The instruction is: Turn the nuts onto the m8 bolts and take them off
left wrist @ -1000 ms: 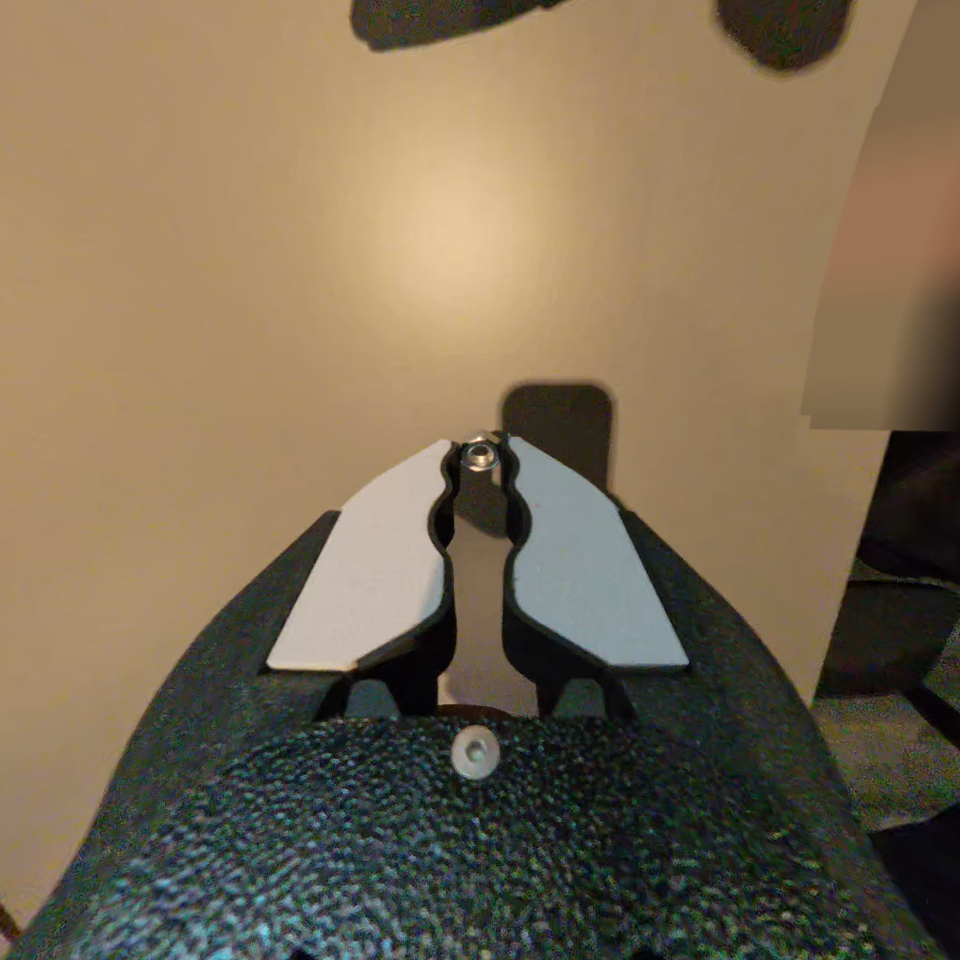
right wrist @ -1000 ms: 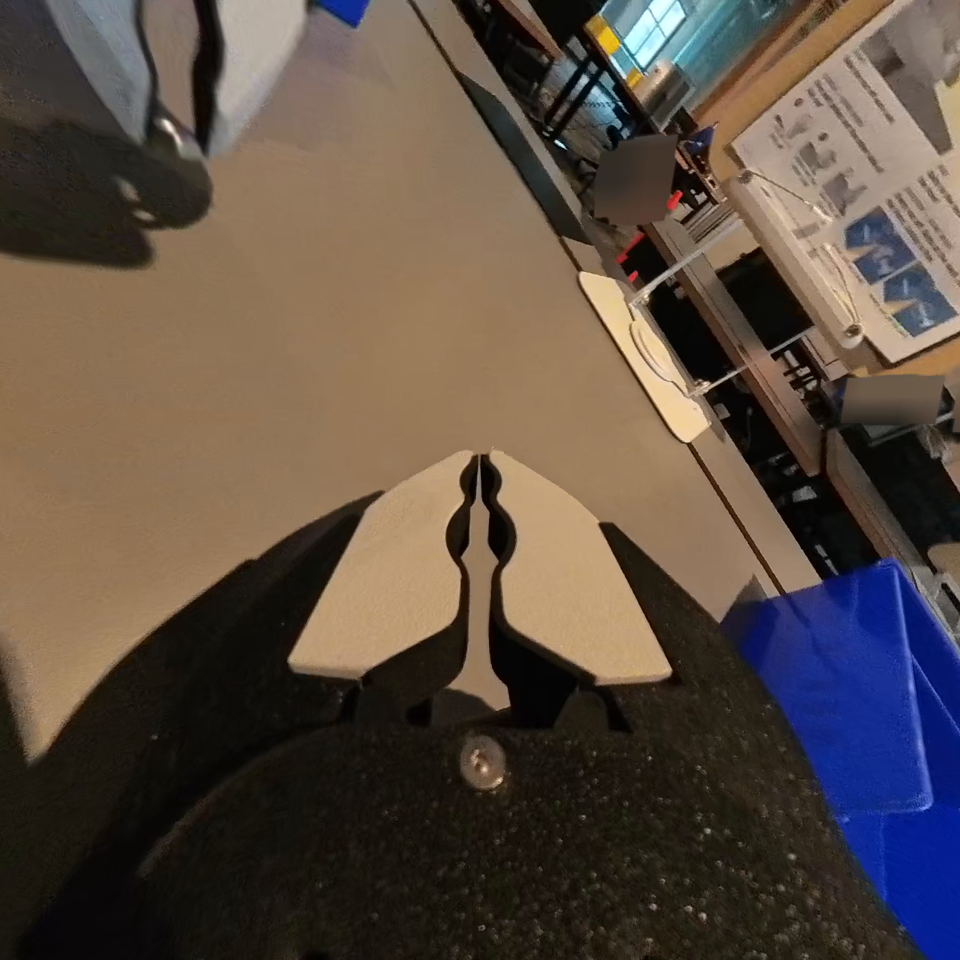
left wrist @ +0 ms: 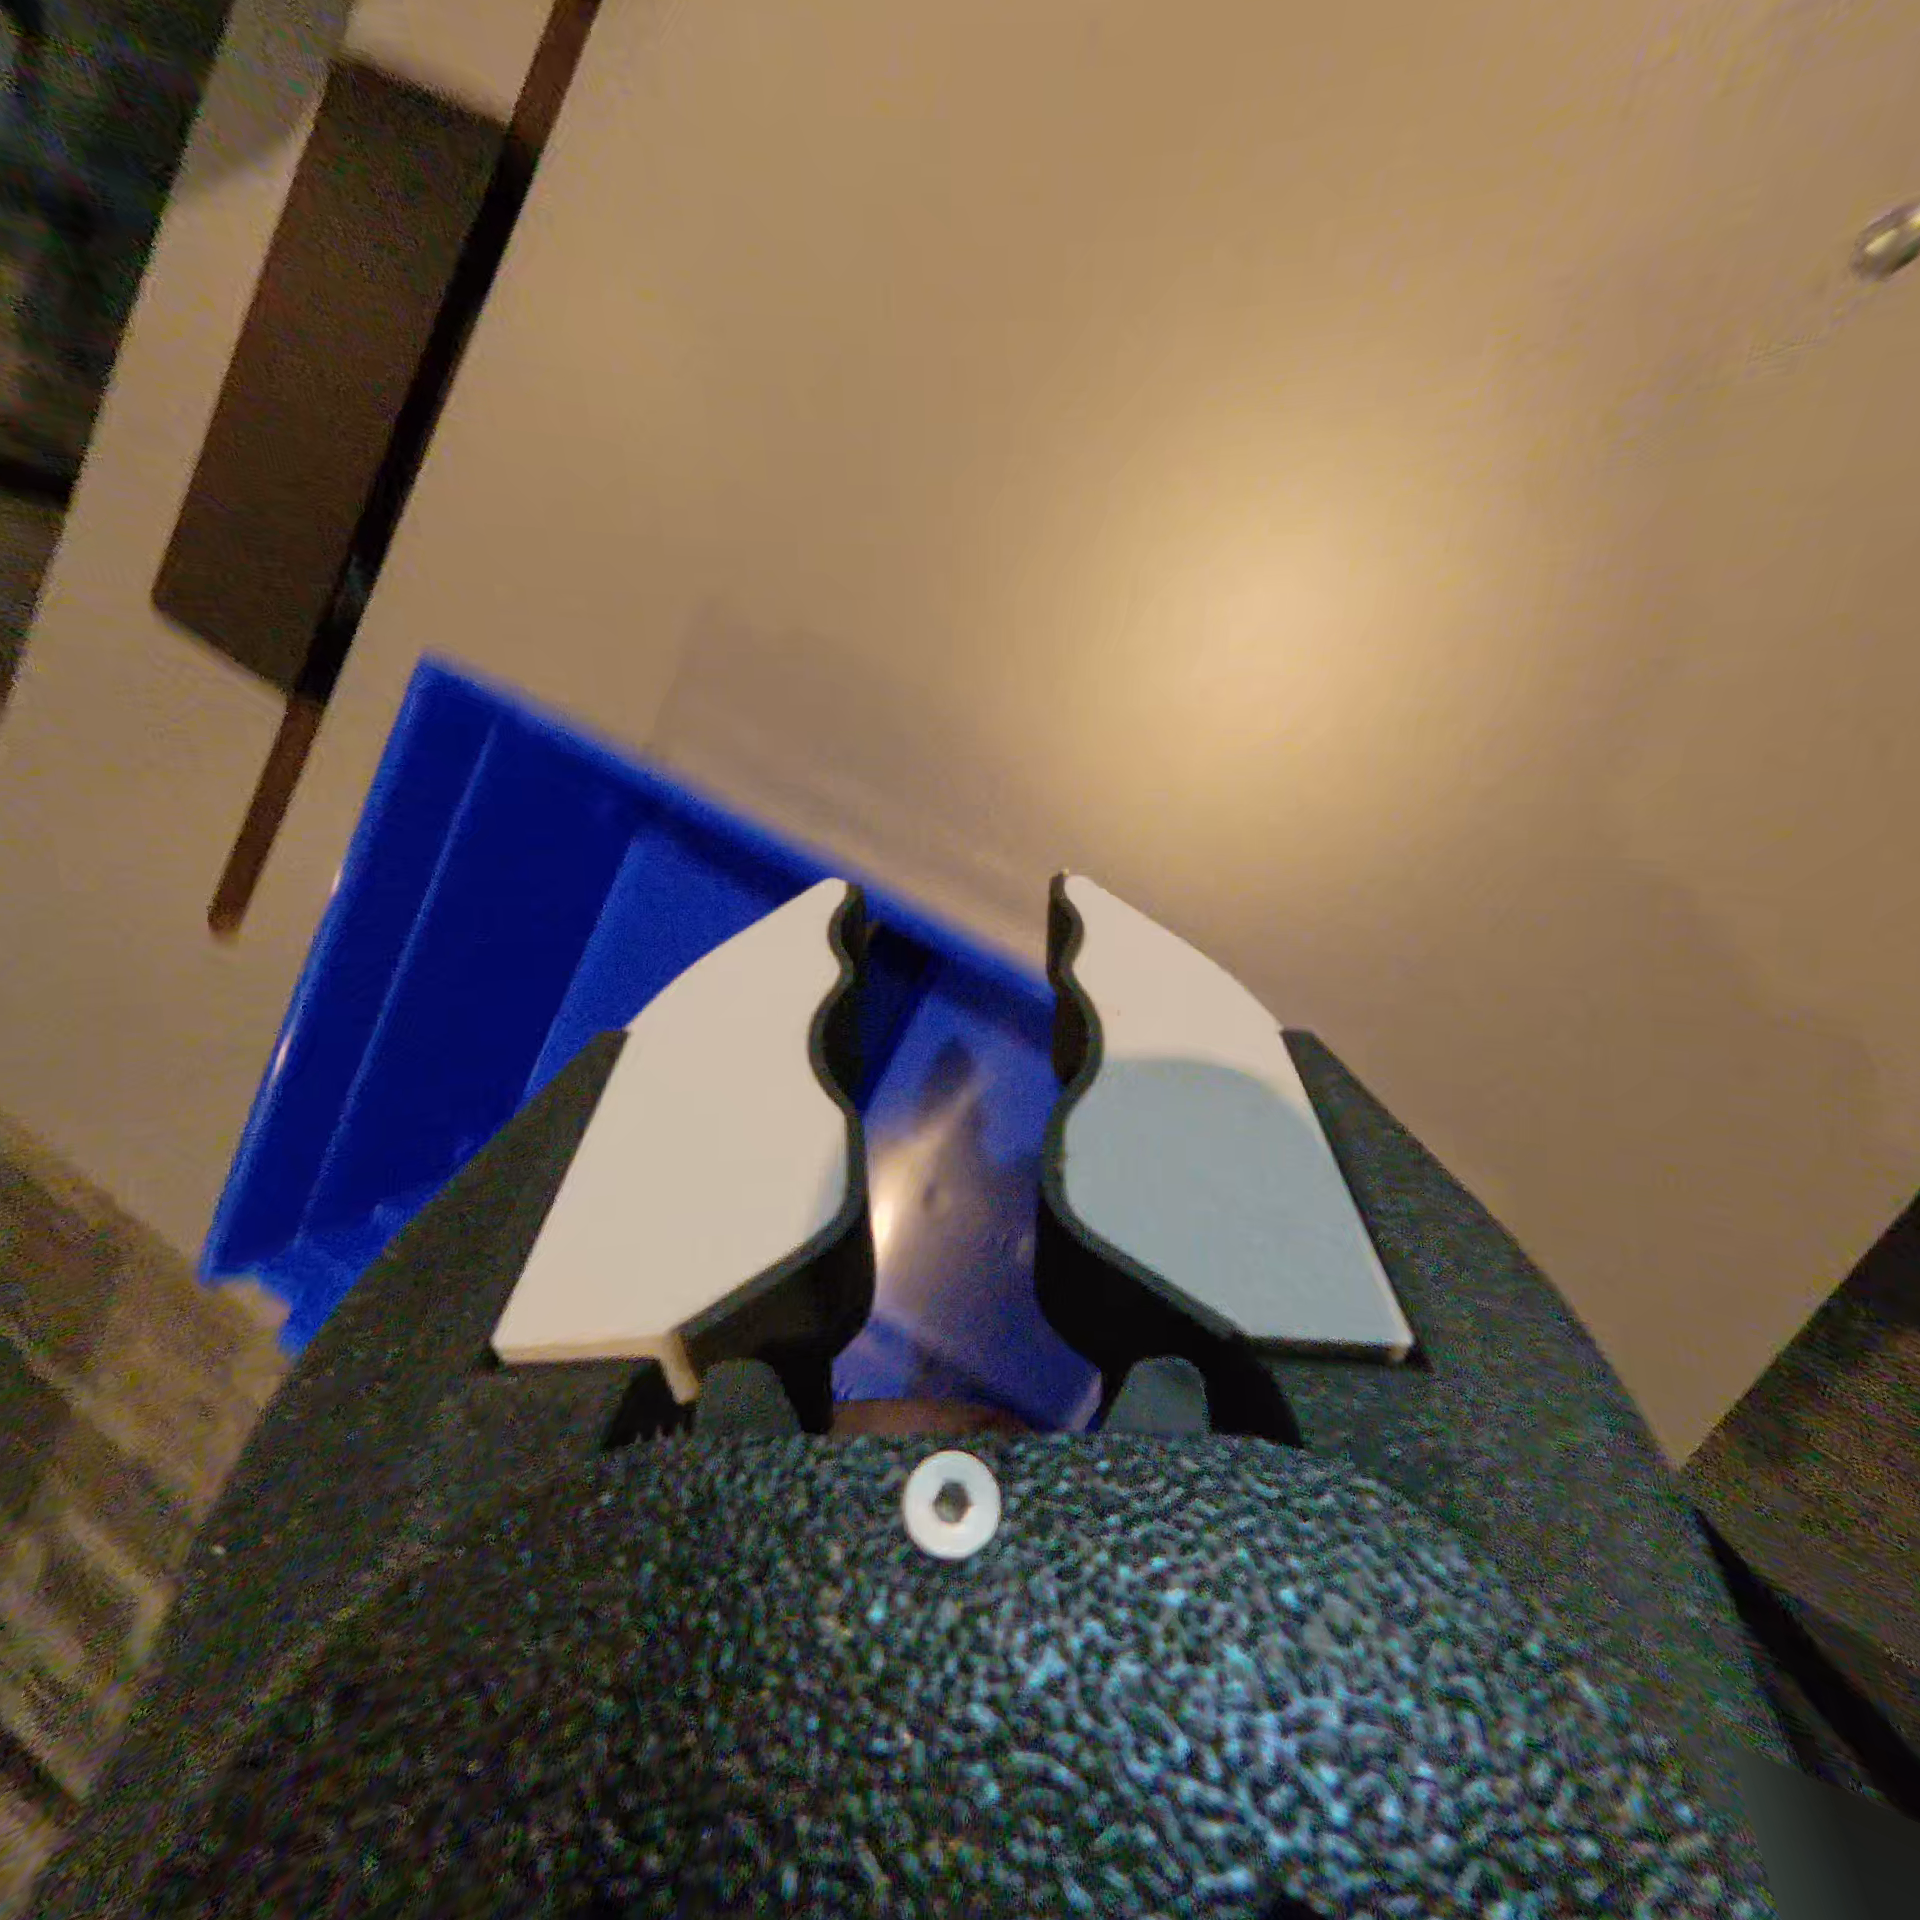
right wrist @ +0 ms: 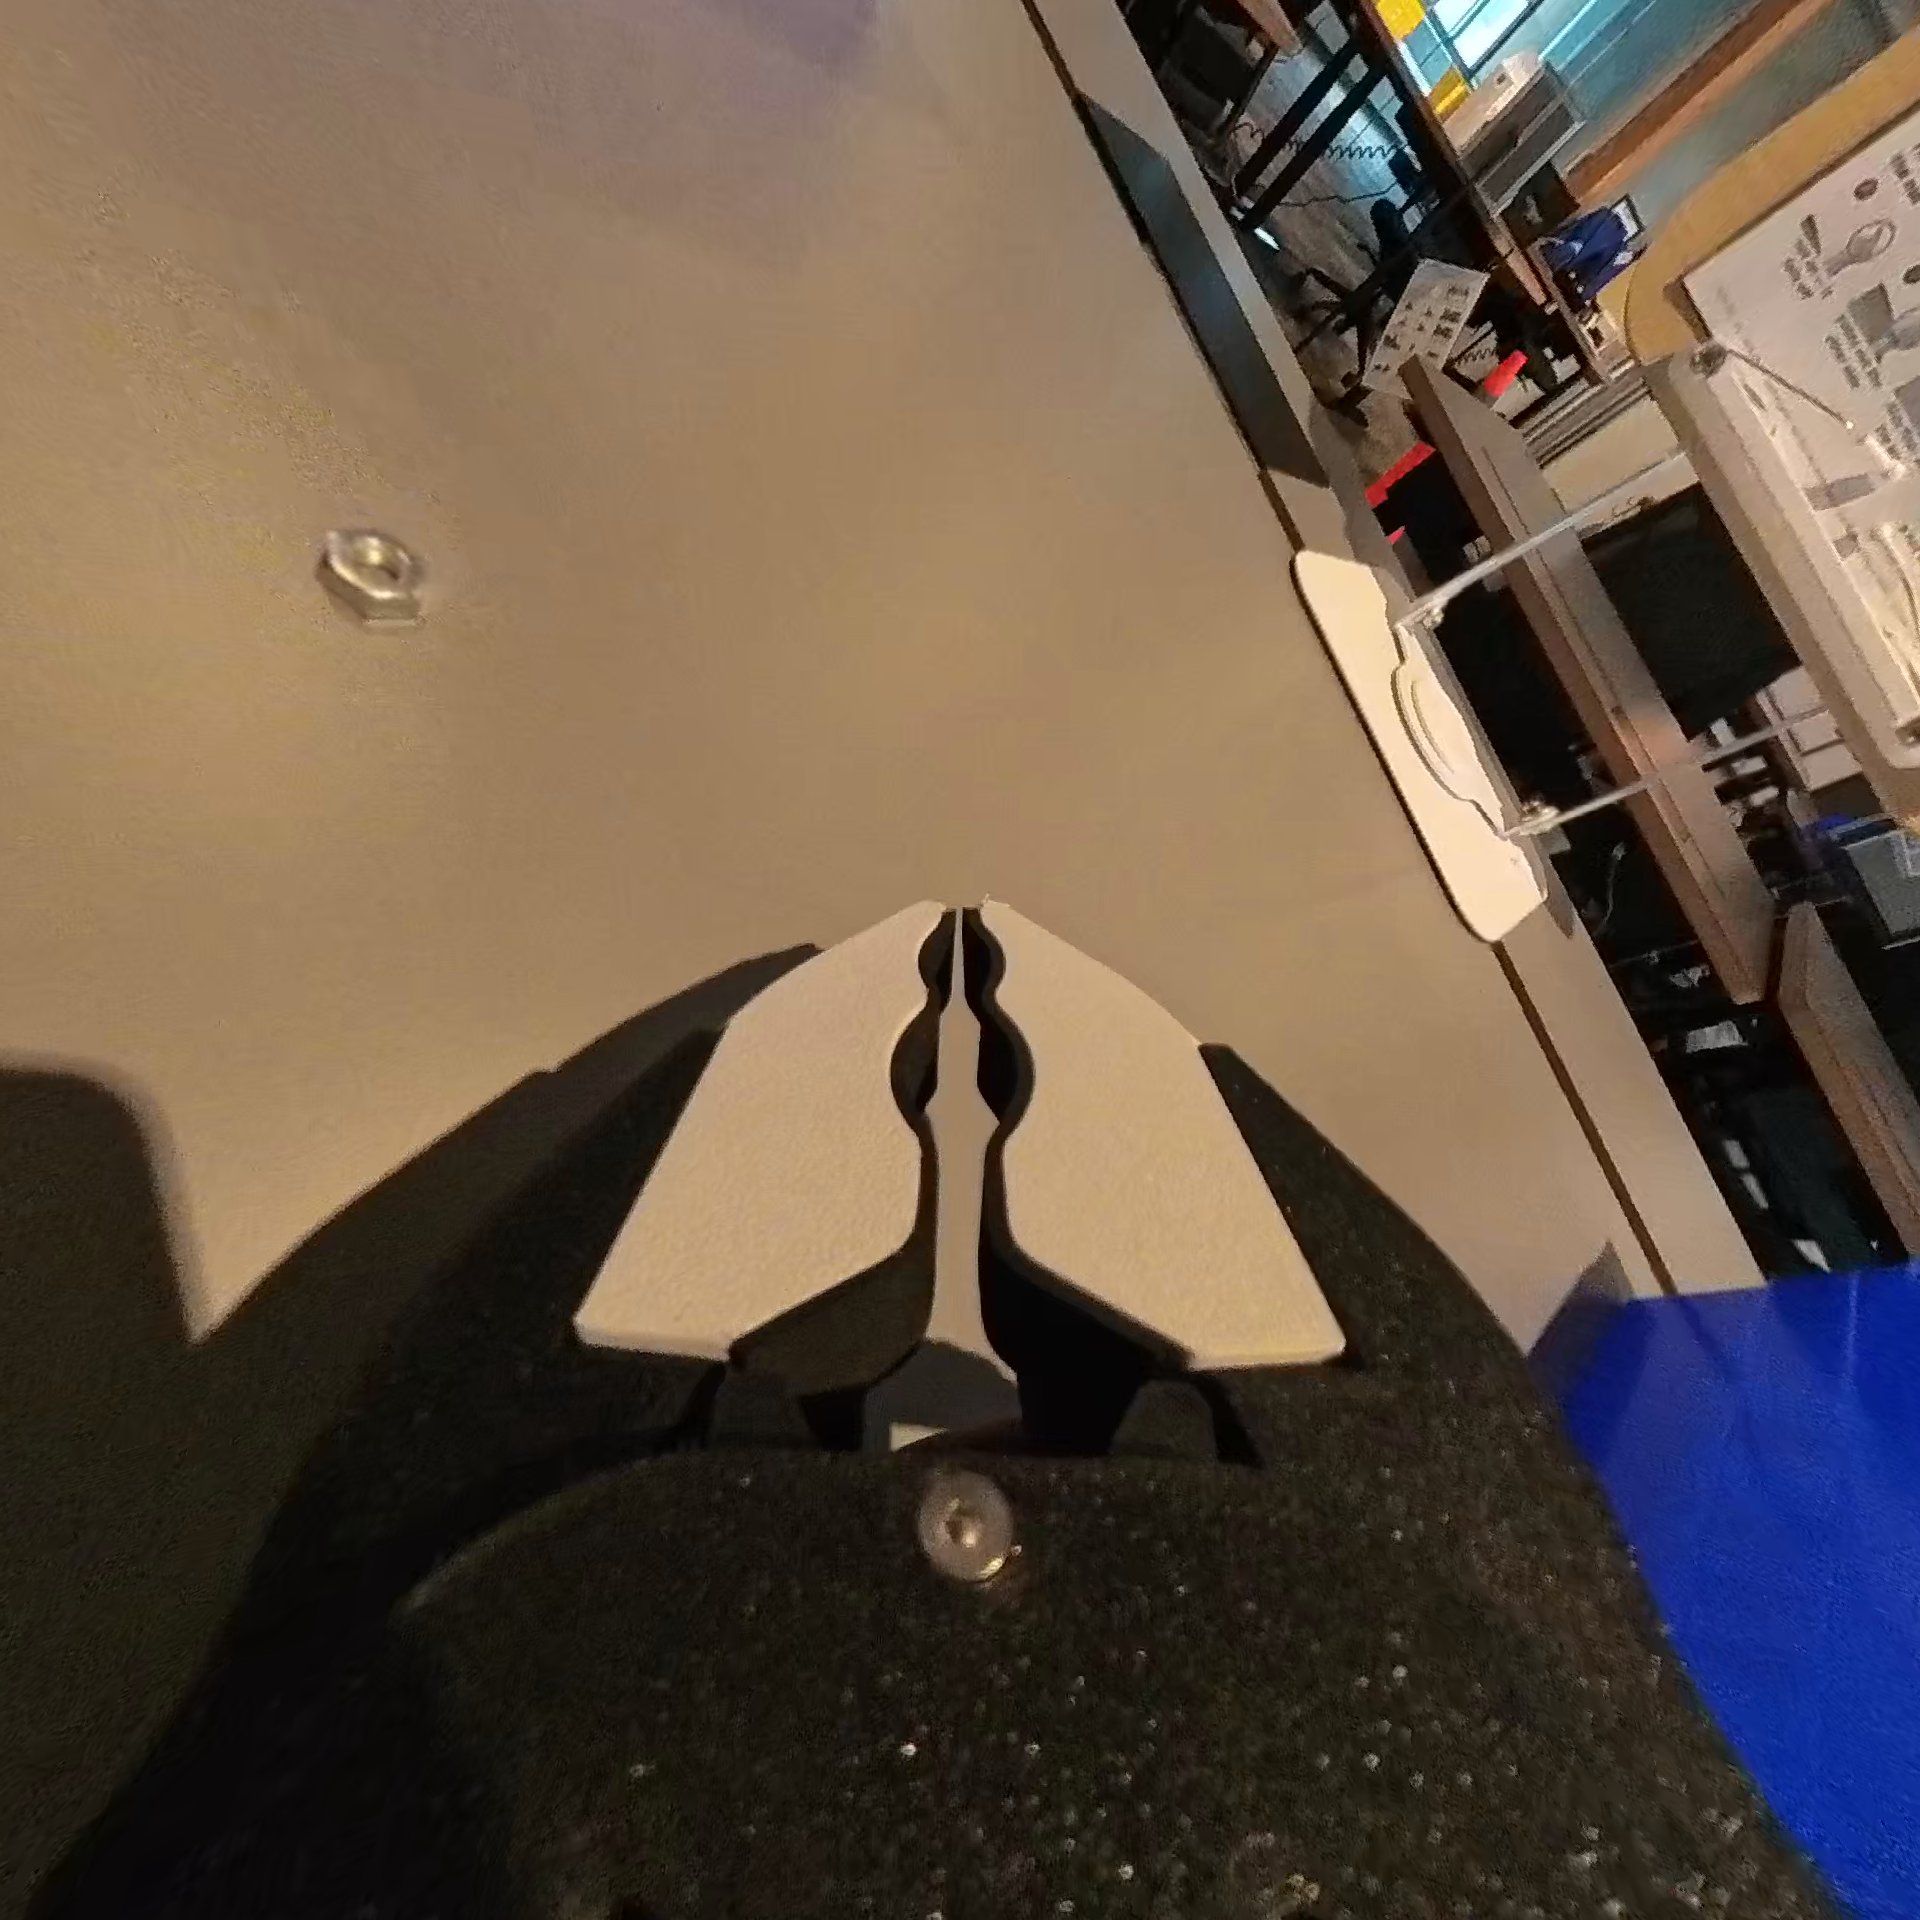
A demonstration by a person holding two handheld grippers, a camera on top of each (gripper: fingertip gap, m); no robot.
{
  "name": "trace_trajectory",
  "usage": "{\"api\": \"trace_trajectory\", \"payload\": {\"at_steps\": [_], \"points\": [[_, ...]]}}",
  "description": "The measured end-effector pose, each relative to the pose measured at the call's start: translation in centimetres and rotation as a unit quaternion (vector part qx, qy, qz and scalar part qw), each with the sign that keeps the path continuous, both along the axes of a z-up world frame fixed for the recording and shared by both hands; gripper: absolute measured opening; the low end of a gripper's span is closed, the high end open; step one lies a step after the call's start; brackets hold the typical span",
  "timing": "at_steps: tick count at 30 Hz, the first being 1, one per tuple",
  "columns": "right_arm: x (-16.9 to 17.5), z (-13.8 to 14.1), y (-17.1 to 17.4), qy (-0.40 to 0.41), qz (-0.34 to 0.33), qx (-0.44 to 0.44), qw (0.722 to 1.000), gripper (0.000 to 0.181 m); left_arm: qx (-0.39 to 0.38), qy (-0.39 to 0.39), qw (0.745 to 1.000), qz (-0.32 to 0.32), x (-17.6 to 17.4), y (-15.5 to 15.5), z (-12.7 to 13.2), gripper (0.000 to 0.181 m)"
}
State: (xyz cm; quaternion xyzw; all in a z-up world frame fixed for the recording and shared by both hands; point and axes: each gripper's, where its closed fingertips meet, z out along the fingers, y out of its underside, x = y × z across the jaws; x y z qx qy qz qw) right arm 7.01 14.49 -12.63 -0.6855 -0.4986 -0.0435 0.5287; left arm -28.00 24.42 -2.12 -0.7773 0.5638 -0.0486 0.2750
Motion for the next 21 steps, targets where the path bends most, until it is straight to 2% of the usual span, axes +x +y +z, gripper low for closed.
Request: {"api": "trace_trajectory", "payload": {"at_steps": [3, 8, 15, 21], "points": [[-0.6, 0.2, 0.7, -0.002, 0.004, -0.001, 1.000, 0.001, -0.021, 0.021, 0.999, 0.043, -5.1, 2.9, -1.2, 0.032], [-1.2, 0.4, 2.3, 0.001, 0.010, -0.002, 1.000, 0.001, -0.057, 0.103, 0.991, 0.065, -10.5, 7.4, -4.4, 0.032], [-1.3, -0.2, 5.3, -0.001, 0.001, -0.012, 1.000, 0.001, -0.094, 0.163, 0.981, -0.043, -10.5, 10.4, -7.9, 0.031], [-0.7, -1.1, 7.5, -0.023, -0.016, -0.031, 0.999, 0.001, -0.106, 0.210, 0.964, -0.125, -9.7, 10.1, -11.0, 0.030]]}}
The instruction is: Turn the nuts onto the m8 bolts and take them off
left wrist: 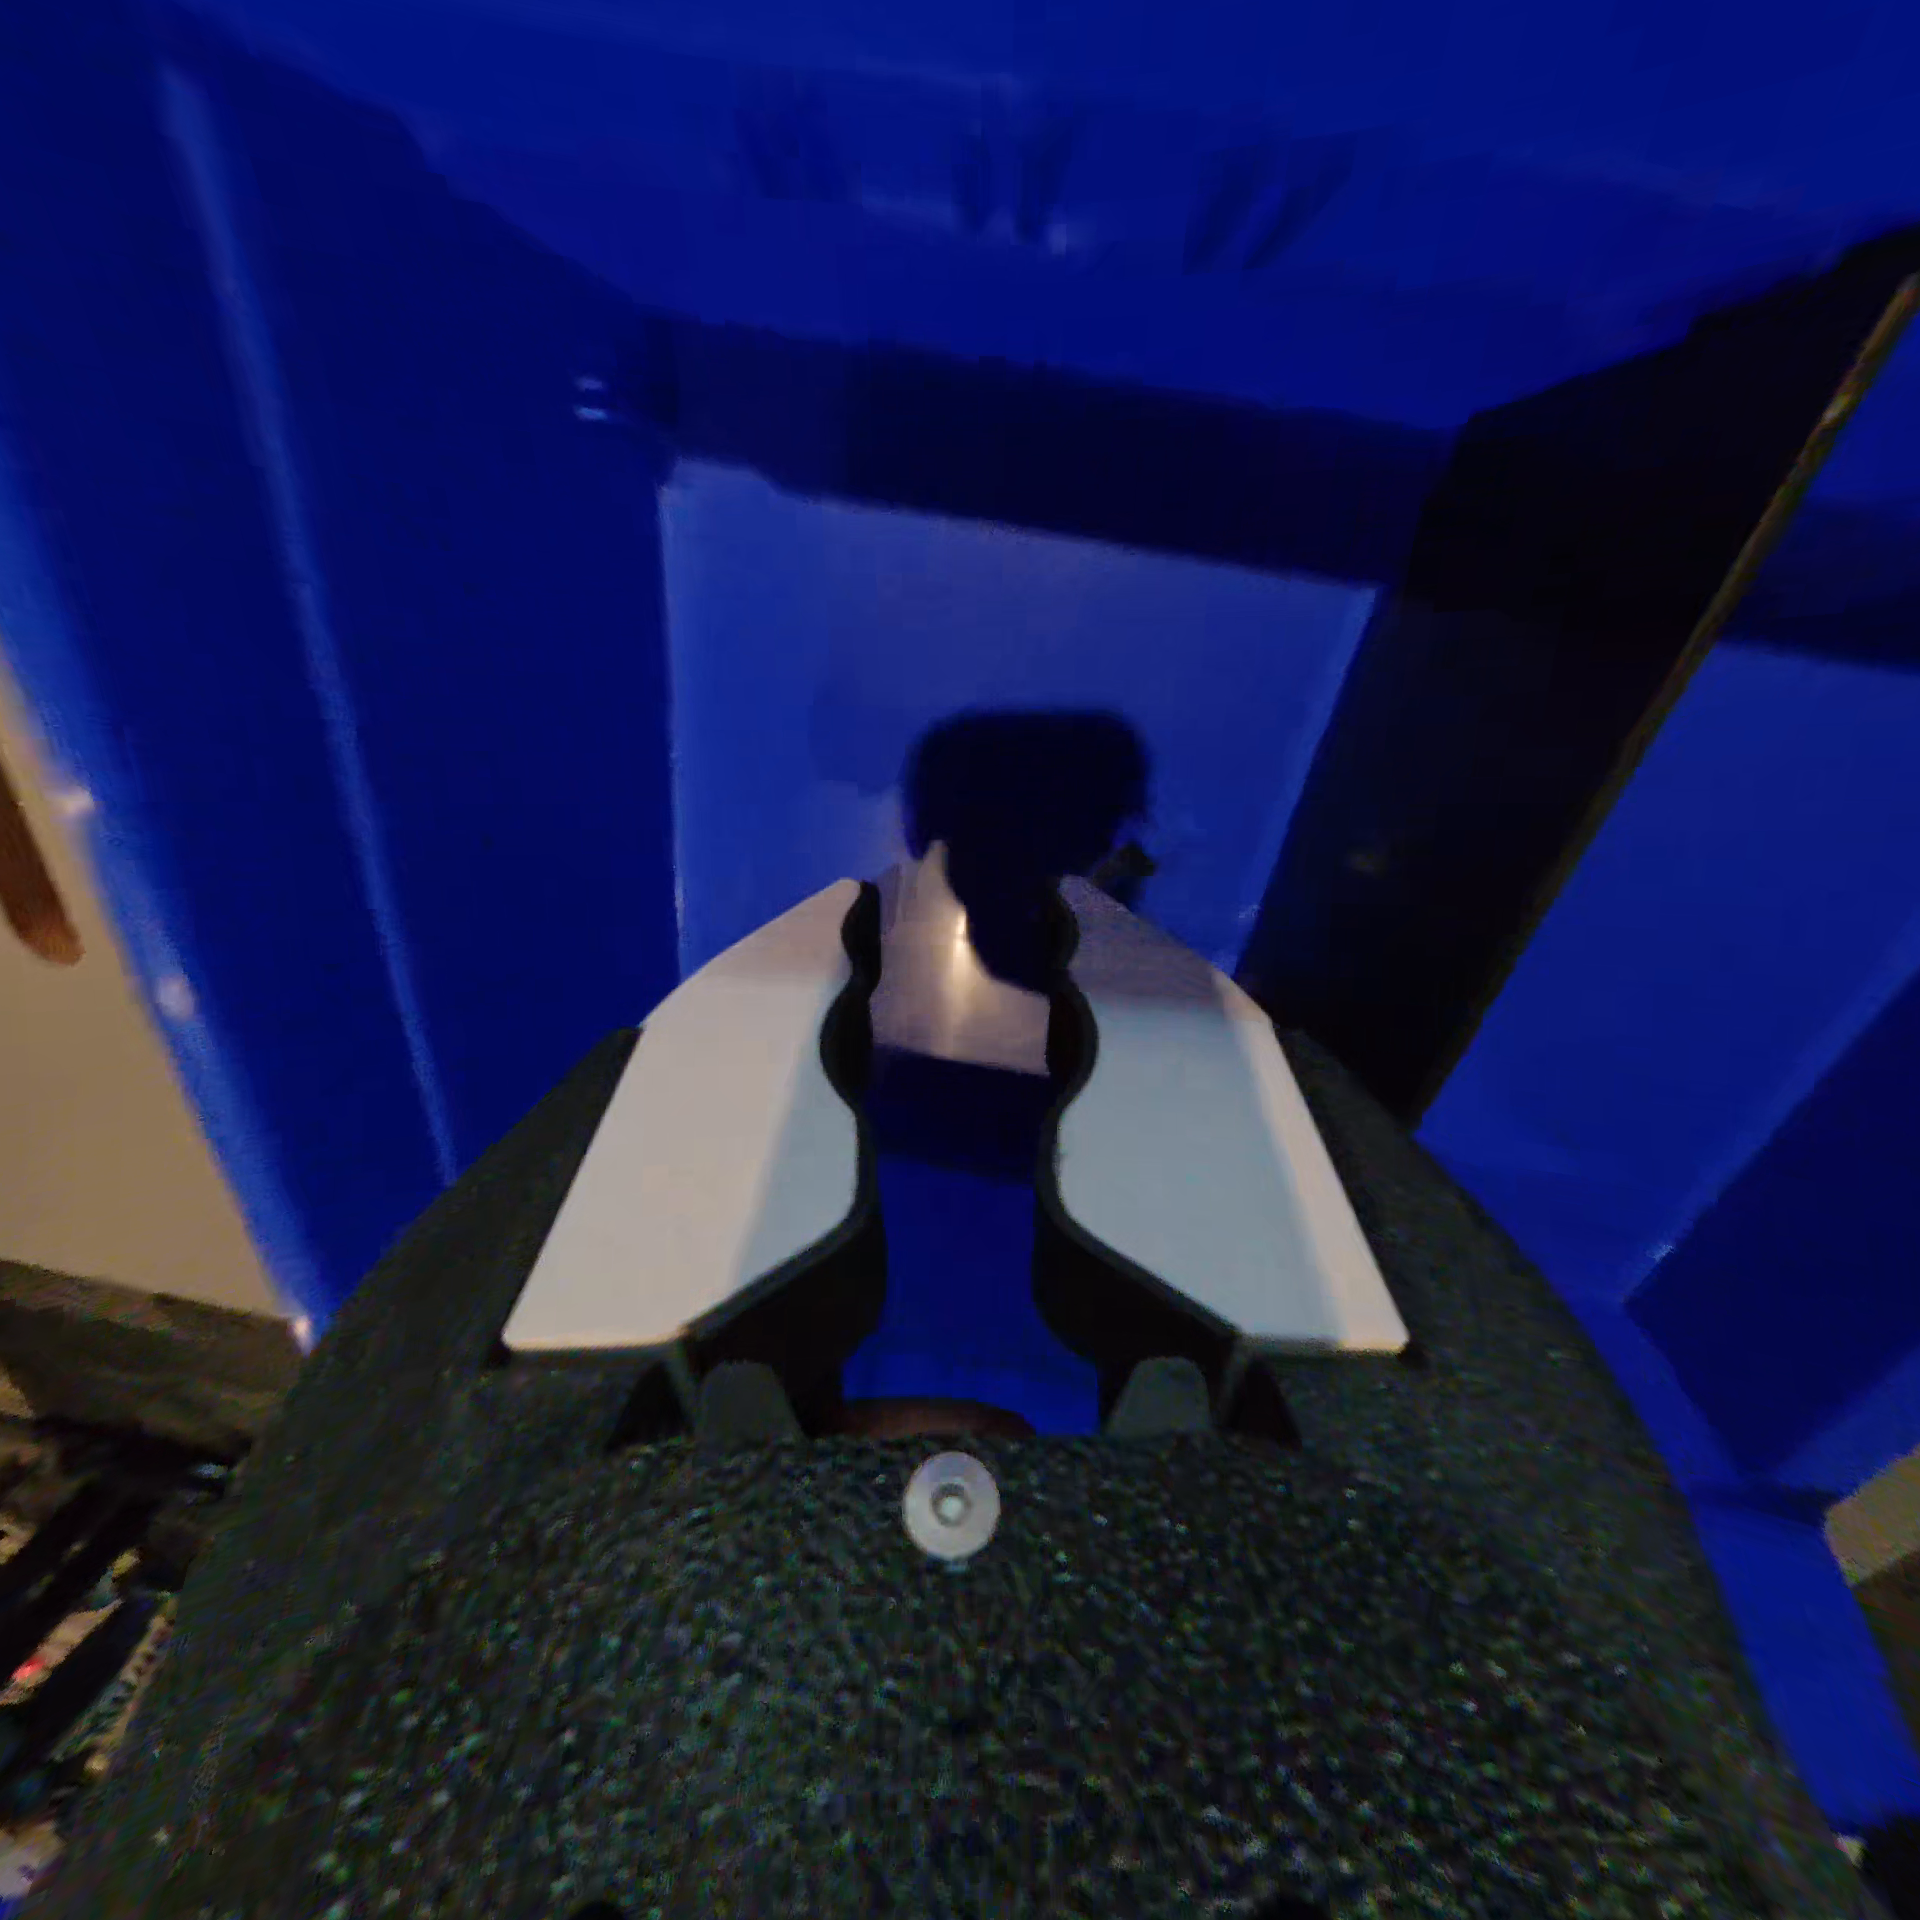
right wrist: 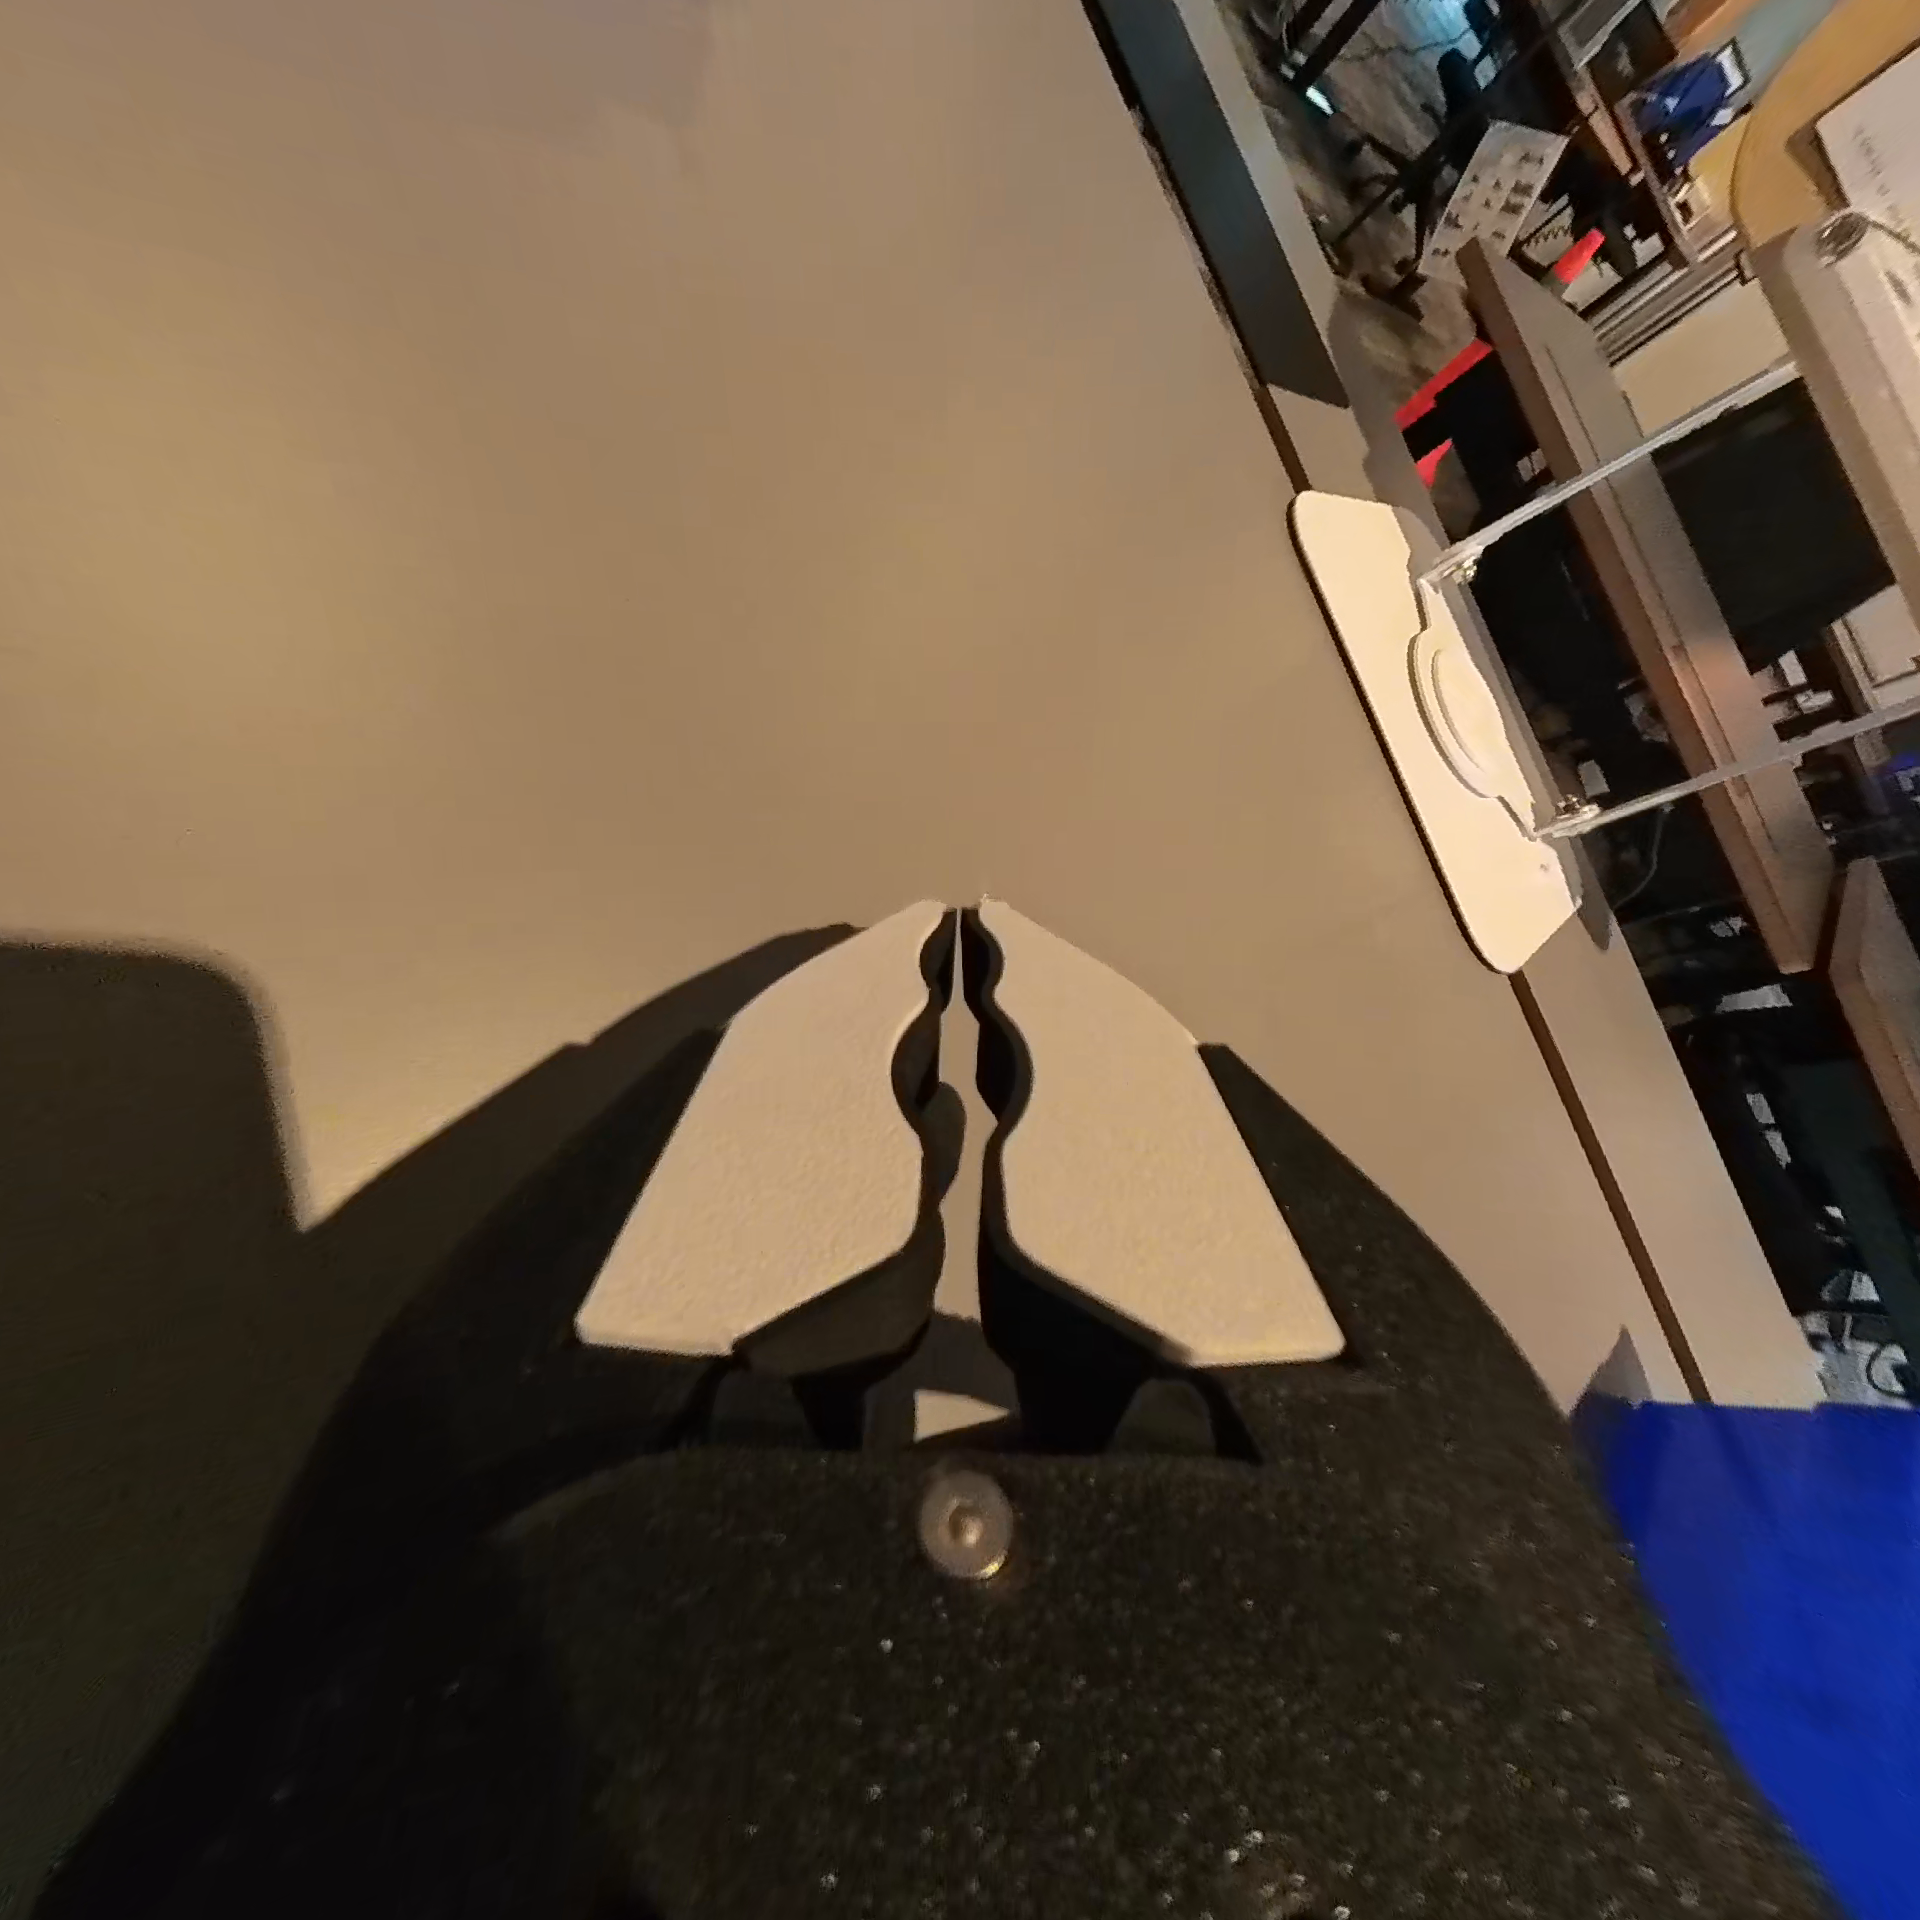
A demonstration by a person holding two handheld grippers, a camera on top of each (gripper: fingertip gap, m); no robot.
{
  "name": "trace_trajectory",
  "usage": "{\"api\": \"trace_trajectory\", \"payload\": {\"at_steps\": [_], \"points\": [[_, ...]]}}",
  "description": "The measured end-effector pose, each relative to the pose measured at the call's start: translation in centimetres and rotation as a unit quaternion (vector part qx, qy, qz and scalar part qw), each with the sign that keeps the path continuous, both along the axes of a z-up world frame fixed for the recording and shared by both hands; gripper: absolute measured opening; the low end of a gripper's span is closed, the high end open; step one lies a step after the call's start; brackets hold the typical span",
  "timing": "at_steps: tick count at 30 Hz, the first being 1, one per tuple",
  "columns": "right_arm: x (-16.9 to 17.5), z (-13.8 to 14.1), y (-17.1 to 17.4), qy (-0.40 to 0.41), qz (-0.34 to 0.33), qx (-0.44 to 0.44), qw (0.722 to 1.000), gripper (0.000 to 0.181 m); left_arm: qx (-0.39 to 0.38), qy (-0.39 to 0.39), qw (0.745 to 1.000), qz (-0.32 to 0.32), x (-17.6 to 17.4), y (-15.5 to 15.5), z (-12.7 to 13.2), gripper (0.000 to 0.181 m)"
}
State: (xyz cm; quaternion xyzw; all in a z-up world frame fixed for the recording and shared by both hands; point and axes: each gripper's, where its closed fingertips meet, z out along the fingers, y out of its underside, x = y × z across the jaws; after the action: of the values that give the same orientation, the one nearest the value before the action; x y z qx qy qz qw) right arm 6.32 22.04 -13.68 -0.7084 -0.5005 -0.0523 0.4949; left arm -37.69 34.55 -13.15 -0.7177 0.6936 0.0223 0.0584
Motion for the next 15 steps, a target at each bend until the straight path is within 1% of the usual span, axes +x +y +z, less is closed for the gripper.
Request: {"api": "trace_trajectory", "payload": {"at_steps": [2, 4, 7, 9, 12, 15], "points": [[0.1, 0.0, 0.4, -0.008, -0.003, 0.000, 1.000, 0.001, 0.001, 0.016, 1.000, -0.017, -0.1, -0.4, -0.6, 0.028], [0.2, 0.0, 0.6, -0.013, -0.004, 0.002, 1.000, 0.001, 0.009, 0.011, 0.999, -0.030, -0.1, -0.3, -0.1, 0.027], [0.1, 0.1, 0.7, -0.019, -0.001, 0.008, 1.000, 0.001, -0.002, 0.016, 0.998, -0.057, -0.7, -0.1, 0.6, 0.020], [-0.1, 0.1, 0.5, -0.024, 0.004, 0.012, 1.000, 0.001, -0.021, 0.012, 0.996, -0.087, -0.7, 0.3, 0.6, 0.015], [-0.5, 0.0, 0.2, -0.040, 0.017, 0.021, 0.999, 0.000, -0.077, 0.008, 0.989, -0.124, -0.5, -0.4, -0.3, 0.014], [-0.6, 0.2, 0.0, -0.053, 0.023, 0.034, 0.998, 0.000, -0.098, 0.028, 0.981, -0.164, -1.1, -0.8, -1.3, 0.015]]}}
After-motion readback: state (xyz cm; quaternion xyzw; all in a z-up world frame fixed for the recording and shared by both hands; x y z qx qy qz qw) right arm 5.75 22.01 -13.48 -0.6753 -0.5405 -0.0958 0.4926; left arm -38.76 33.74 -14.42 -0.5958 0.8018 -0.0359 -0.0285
